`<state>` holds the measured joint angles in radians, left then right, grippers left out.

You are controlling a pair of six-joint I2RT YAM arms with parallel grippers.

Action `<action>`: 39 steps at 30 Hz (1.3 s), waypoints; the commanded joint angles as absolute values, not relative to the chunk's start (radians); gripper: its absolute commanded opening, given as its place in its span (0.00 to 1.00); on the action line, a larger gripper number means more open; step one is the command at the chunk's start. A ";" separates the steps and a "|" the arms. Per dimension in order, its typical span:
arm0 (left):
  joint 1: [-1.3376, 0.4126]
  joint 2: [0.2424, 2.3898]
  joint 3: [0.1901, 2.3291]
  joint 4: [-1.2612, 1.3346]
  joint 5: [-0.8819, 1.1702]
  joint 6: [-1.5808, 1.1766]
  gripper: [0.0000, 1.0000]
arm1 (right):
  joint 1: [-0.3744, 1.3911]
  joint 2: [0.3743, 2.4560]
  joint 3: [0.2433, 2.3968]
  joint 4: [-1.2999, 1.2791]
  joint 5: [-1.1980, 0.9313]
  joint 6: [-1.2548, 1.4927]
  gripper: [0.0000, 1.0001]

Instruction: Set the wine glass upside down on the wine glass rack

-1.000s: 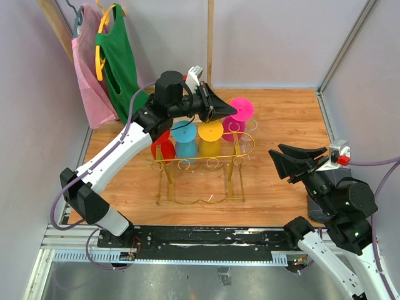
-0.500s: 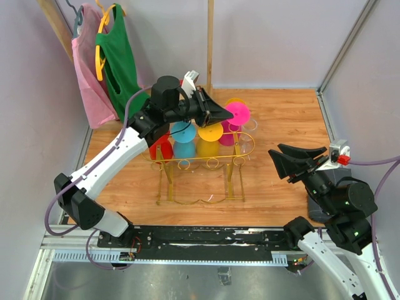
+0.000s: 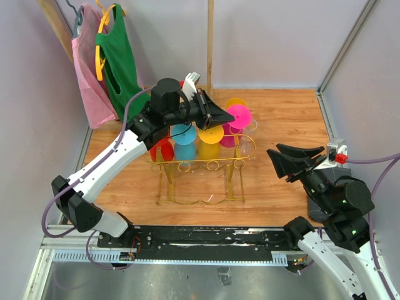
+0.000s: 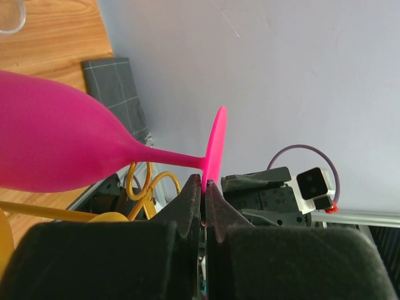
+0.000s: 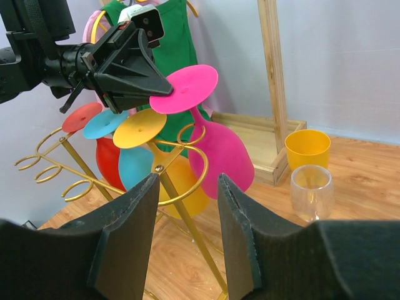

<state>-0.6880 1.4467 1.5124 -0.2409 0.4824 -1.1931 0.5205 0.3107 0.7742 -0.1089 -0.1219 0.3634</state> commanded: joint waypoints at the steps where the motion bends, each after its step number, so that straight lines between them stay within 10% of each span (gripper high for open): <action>1: -0.713 1.417 1.508 -0.221 0.484 -1.182 0.00 | 0.511 0.310 0.769 -0.074 -0.113 0.372 0.43; 39: -0.747 1.329 1.391 -0.206 0.453 -1.186 0.03 | 0.511 0.310 0.757 -0.062 -0.113 0.385 0.43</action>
<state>-0.7319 1.3647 1.4143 -0.2348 0.4603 -1.1896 0.5205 0.3115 0.7628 -0.1017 -0.1219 0.3710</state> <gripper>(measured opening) 0.027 0.437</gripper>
